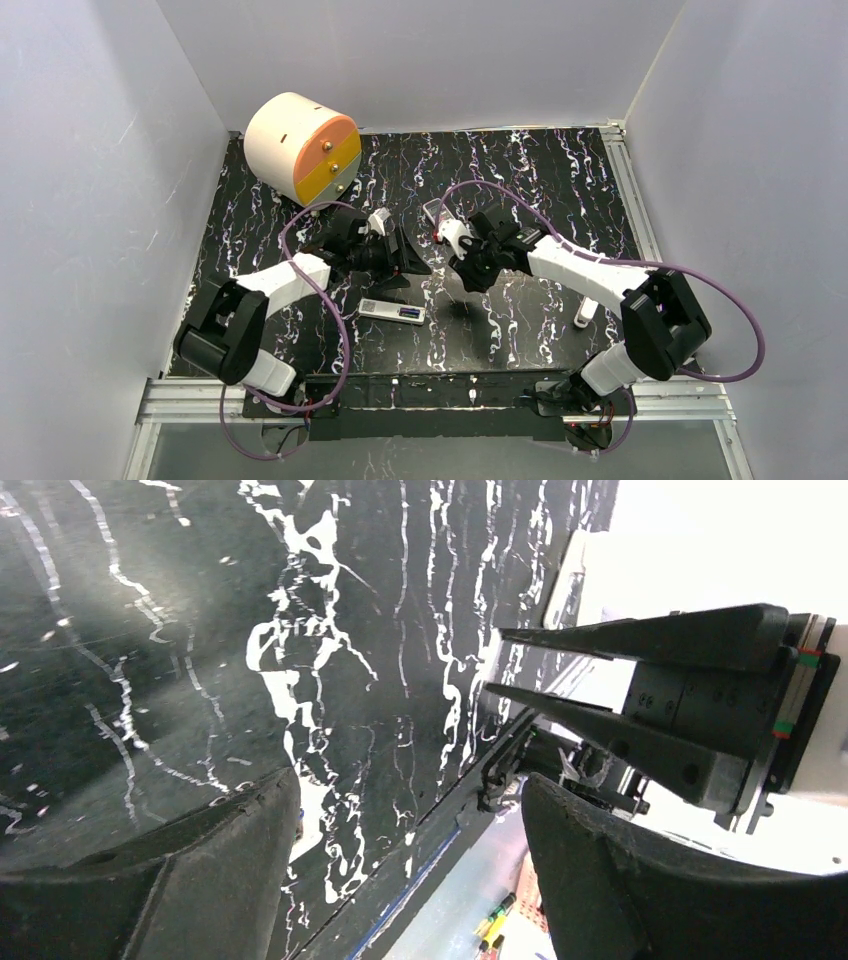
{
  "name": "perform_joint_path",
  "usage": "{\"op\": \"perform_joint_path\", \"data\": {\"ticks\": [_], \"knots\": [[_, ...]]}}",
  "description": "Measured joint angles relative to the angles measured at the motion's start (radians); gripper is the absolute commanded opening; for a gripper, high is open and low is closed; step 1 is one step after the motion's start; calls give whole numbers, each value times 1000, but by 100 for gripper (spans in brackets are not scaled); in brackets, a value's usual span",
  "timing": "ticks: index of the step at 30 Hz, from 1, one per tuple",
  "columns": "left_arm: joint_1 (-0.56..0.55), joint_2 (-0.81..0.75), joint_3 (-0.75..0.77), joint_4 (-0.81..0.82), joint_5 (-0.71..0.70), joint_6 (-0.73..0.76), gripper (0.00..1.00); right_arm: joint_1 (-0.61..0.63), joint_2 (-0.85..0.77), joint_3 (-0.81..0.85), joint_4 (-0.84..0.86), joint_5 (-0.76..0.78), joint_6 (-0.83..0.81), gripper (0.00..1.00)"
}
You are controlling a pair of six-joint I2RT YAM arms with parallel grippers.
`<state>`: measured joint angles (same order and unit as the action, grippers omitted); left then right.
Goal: Load the batteries into the remote control
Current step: Pick up the battery cover at the center of the board.
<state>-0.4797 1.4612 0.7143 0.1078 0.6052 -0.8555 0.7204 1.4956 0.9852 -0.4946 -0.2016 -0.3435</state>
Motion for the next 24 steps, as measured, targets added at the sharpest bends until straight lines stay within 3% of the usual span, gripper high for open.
{"op": "perform_joint_path", "data": {"ticks": [12,24], "knots": [[-27,105,9,118,115,-82,64,66,-32,0,56,-90,7,27],[-47,131,9,201,158,-145,33,99,-29,0,79,-115,15,26]]}}
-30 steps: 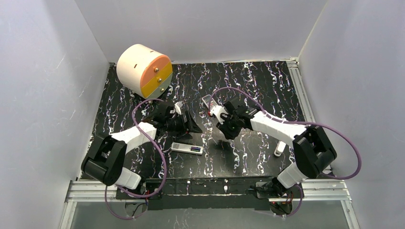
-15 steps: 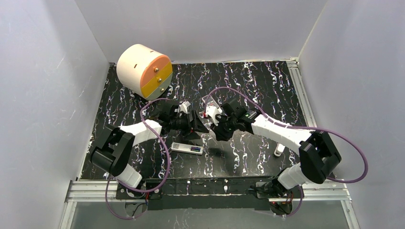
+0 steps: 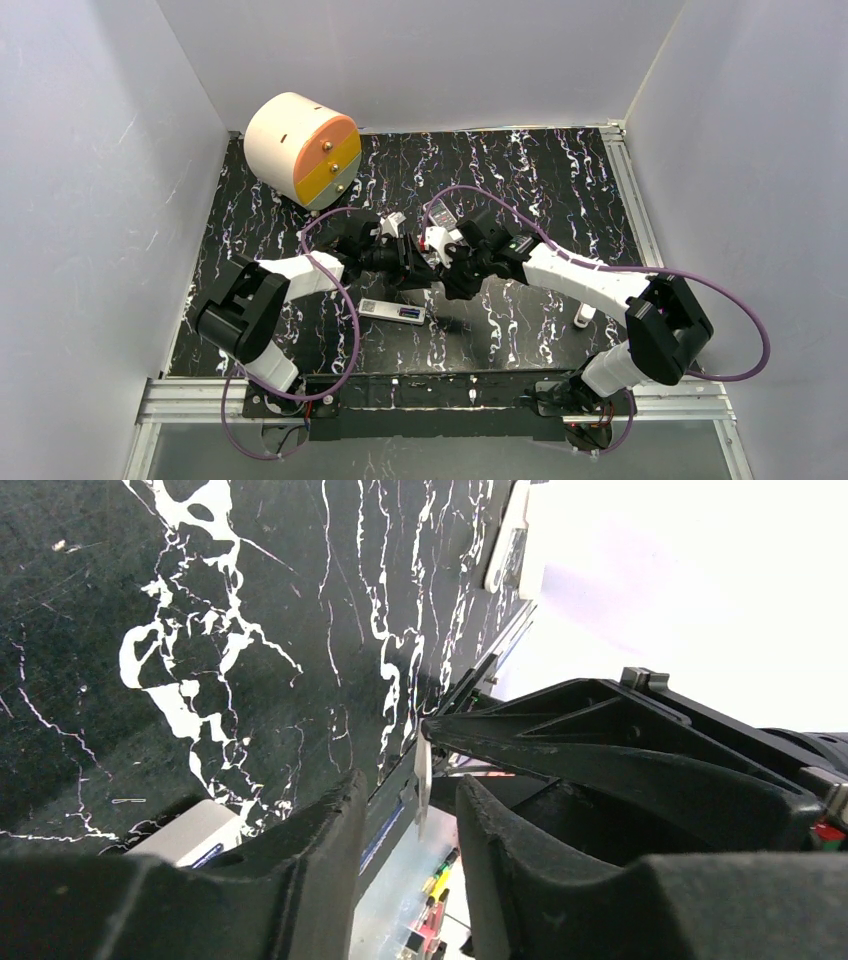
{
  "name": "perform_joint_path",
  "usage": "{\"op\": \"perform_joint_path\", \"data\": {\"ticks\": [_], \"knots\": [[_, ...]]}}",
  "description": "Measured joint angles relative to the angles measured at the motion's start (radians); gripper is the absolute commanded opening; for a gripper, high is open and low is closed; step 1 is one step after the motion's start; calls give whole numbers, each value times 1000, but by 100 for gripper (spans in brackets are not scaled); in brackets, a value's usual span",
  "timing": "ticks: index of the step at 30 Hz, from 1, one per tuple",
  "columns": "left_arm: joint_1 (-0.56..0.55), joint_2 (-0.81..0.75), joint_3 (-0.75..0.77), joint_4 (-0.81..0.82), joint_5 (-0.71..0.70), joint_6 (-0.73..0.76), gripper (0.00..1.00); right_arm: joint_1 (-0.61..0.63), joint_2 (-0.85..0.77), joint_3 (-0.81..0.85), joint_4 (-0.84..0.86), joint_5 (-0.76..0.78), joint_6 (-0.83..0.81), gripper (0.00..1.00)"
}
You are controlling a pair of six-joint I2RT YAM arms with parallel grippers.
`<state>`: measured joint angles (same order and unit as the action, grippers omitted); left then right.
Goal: Load the batteries into the remote control
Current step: Pick up the battery cover at the center of the board.
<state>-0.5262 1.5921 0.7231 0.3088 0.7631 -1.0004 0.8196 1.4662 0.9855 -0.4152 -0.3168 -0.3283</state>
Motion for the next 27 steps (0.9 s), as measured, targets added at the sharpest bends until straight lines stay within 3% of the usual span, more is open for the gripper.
{"op": "perform_joint_path", "data": {"ticks": [9,15,18,20,23,27], "knots": [[-7,11,0,12,35,-11,15,6,15,3,2,-5,9,26],[-8,11,0,15,66,-2,14,6,16,7,8,-10,12,25],[-8,11,0,17,77,5,0,6,16,7,9,-16,13,27],[-8,11,0,17,80,8,0,6,16,8,9,-20,16,38],[-8,11,0,21,84,18,0,6,16,8,10,-19,37,66],[-8,10,7,21,84,31,0,1,14,7,32,-11,76,79]]}}
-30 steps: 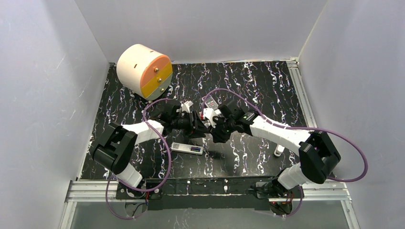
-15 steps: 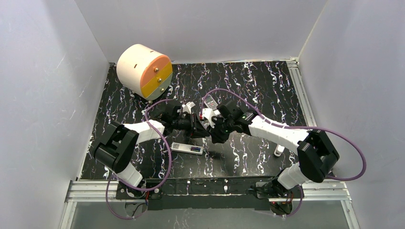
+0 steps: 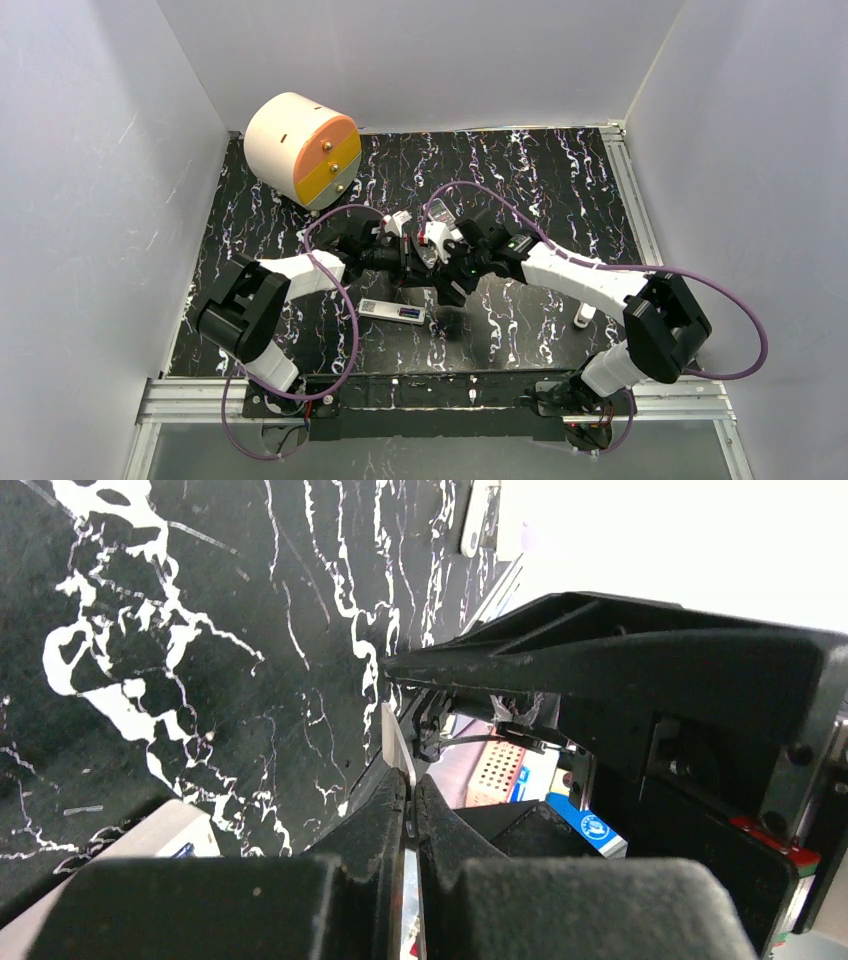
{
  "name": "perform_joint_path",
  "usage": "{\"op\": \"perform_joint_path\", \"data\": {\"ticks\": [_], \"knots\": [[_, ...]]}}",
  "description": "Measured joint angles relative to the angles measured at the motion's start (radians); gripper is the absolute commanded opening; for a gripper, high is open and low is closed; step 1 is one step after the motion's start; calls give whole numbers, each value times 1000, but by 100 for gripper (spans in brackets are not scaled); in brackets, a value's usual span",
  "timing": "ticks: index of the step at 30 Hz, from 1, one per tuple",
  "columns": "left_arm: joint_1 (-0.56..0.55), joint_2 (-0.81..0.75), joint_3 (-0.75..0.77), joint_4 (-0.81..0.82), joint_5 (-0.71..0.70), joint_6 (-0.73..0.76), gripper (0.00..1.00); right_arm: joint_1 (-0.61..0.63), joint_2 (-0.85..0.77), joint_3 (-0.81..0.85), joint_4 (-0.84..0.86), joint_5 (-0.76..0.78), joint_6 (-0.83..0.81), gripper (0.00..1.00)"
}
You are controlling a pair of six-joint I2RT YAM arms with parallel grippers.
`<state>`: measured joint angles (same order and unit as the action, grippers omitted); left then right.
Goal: Load the batteries into the remote control
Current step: Pick up the battery cover at the center of the board.
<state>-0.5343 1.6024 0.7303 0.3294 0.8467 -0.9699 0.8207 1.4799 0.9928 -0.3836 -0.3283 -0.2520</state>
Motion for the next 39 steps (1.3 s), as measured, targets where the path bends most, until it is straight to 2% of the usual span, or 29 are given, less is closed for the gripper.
{"op": "perform_joint_path", "data": {"ticks": [5,10,14,16,17,21,24,27,30,33,36,39], "knots": [[15,-10,23,0,-1,14,0,-47,-55,-36,68,-24,86,82],[65,-38,24,-1,-5,11,0,-146,-240,-153,217,-12,304,85],[99,-95,24,-5,-18,-23,0,-238,-381,-268,397,77,668,85],[103,-129,24,-4,-21,-47,0,-248,-420,-327,478,119,852,85],[104,-145,24,-3,-22,-60,0,-248,-445,-390,556,139,993,85],[107,-188,25,6,-24,-114,0,-247,-463,-517,694,157,1256,84],[107,-201,25,23,-24,-160,0,-247,-429,-535,771,134,1399,76],[108,-205,25,45,-23,-210,0,-243,-380,-534,907,87,1500,59],[108,-208,25,71,-23,-251,0,-237,-332,-533,1017,35,1567,52],[108,-219,25,89,-23,-279,0,-235,-315,-529,1061,-4,1601,52],[110,-230,25,99,-23,-296,0,-235,-319,-522,1065,-22,1610,63],[112,-232,24,112,-24,-311,0,-235,-342,-504,1021,-18,1591,66]]}}
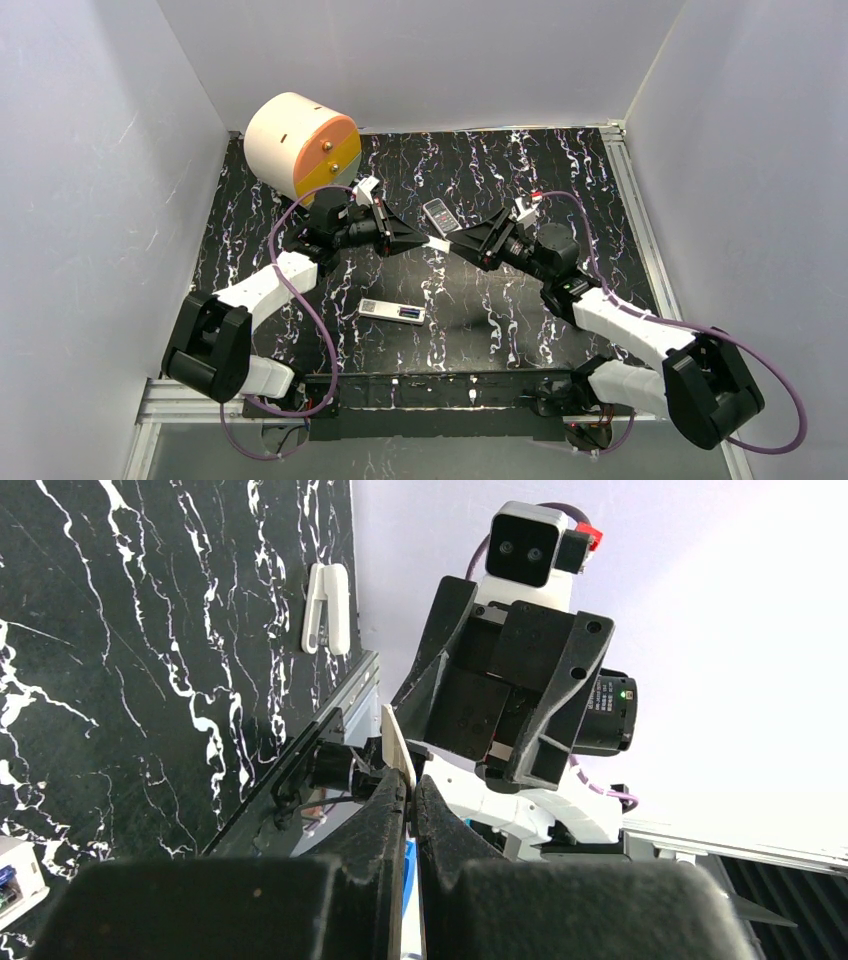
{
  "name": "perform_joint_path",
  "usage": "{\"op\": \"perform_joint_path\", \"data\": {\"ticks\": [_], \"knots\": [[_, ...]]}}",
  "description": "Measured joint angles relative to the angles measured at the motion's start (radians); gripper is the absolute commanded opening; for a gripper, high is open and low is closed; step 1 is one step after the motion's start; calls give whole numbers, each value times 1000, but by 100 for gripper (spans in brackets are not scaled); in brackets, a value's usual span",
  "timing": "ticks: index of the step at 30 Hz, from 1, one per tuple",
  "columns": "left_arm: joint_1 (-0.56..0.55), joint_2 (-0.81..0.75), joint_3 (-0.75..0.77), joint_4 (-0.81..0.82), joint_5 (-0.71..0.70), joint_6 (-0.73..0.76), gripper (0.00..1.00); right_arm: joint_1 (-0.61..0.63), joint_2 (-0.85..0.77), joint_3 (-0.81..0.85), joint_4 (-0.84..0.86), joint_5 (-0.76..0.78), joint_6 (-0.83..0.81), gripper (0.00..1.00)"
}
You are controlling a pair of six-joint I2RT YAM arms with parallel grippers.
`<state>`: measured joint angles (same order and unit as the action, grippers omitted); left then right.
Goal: Load the batteries into the remote control
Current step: Pick up the battery cover at the center of the board.
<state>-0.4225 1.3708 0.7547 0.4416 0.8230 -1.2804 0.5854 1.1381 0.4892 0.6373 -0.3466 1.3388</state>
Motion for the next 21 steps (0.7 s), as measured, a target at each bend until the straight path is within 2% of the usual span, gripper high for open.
{"op": "perform_joint_path", "data": {"ticks": [3,8,15,21], "knots": [[0,-1,0,12,0,-12,0,0,-32,7,-48,12,-27,65],[0,-6,0,29,0,-25,0,4,-44,7,-93,32,-51,52],[0,-8,0,43,0,-45,0,5,7,8,-32,6,-31,39],[3,-11,-1,63,1,-63,0,5,48,17,24,-16,-2,23]]}}
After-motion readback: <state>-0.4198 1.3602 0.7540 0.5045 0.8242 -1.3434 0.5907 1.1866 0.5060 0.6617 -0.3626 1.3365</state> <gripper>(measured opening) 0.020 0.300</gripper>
